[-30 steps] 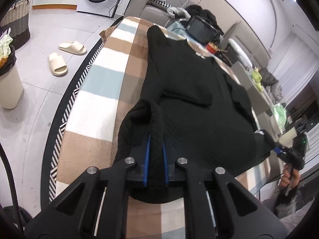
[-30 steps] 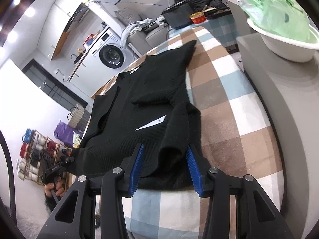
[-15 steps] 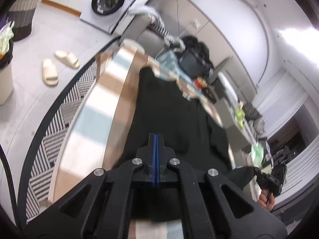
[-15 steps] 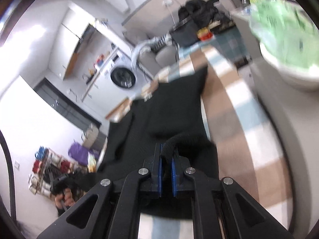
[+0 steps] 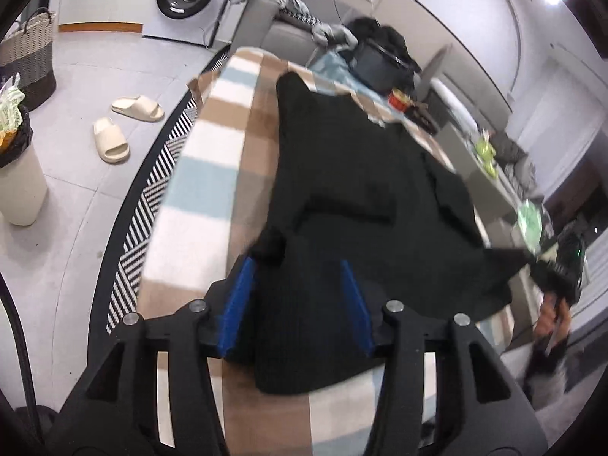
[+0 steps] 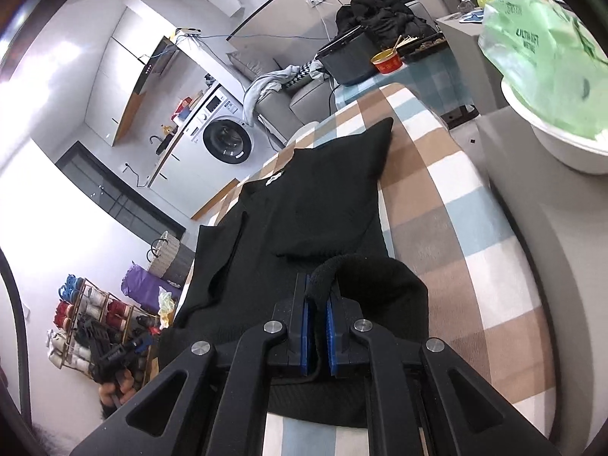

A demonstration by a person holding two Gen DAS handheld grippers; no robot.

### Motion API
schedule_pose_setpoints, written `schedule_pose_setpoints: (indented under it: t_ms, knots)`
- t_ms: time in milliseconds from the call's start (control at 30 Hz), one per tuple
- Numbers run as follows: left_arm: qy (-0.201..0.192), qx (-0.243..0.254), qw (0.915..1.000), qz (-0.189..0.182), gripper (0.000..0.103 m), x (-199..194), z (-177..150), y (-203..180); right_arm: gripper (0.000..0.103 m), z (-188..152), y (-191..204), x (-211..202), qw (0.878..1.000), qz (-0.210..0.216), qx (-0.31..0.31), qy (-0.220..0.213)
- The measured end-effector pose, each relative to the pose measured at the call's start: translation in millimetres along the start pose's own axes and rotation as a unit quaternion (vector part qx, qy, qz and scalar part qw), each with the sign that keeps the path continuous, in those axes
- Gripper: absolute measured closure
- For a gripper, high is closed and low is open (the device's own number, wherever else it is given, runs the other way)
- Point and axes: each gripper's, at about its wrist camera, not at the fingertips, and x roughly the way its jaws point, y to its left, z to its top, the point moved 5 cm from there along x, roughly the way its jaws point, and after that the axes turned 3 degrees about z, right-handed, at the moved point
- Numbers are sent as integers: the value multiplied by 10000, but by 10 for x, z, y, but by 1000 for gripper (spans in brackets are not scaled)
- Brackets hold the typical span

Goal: Fold small clothes
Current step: 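Carry the held hem up and over toward the collar with both grippers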

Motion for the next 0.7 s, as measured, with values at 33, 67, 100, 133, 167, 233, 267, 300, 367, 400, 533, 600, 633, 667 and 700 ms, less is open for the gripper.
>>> schedule_pose_setpoints:
  t_ms: [33,67,100,133,167,233,267,300,367,400,533,600,633,667,700]
  knots:
    - [84,73,9999,33,59,35,-49,-10,95,-6,0,2,10000,-2,7,-7]
    - [136,131,9998,70,59,67,-89,-19,95,-3,-2,5,10000,-7,16,-14]
    - [185,153,9997,75,59,104,-131,-25,95,0,0,14,10000,5,20,-8]
    - [266,143,9995,17,59,142,-170,-33,95,-3,3,10,10000,12,24,-2]
    - [328,152,9993,-13,59,175,-200,-40,95,-3,5,17,10000,11,21,10]
    - [438,162,9989,15,59,263,-258,-28,95,-15,19,24,10000,18,10,31]
    - [536,136,9985,55,59,316,-295,-10,95,-32,22,32,10000,39,11,55]
    - [569,96,9983,62,59,340,-321,3,95,-39,19,46,10000,50,16,75]
    - [531,20,9986,6,59,356,-327,15,95,-67,15,73,9999,77,17,146]
    - [537,-67,9985,-19,60,359,-317,27,94,-74,7,95,9998,80,22,179]
    - [403,-277,9983,-322,94,329,-247,31,90,-98,-46,182,9991,120,225,326]
    - [301,-323,9982,-416,97,307,-212,18,88,-107,-62,237,9988,100,234,416]
    - [264,-351,9981,-431,97,302,-183,13,87,-111,-71,262,9987,75,241,440]
    - [213,-385,9979,-466,97,291,-155,10,87,-110,-82,293,9986,101,280,447]
    - [185,-419,9976,-518,98,281,-120,7,88,-104,-97,322,9986,142,343,388]
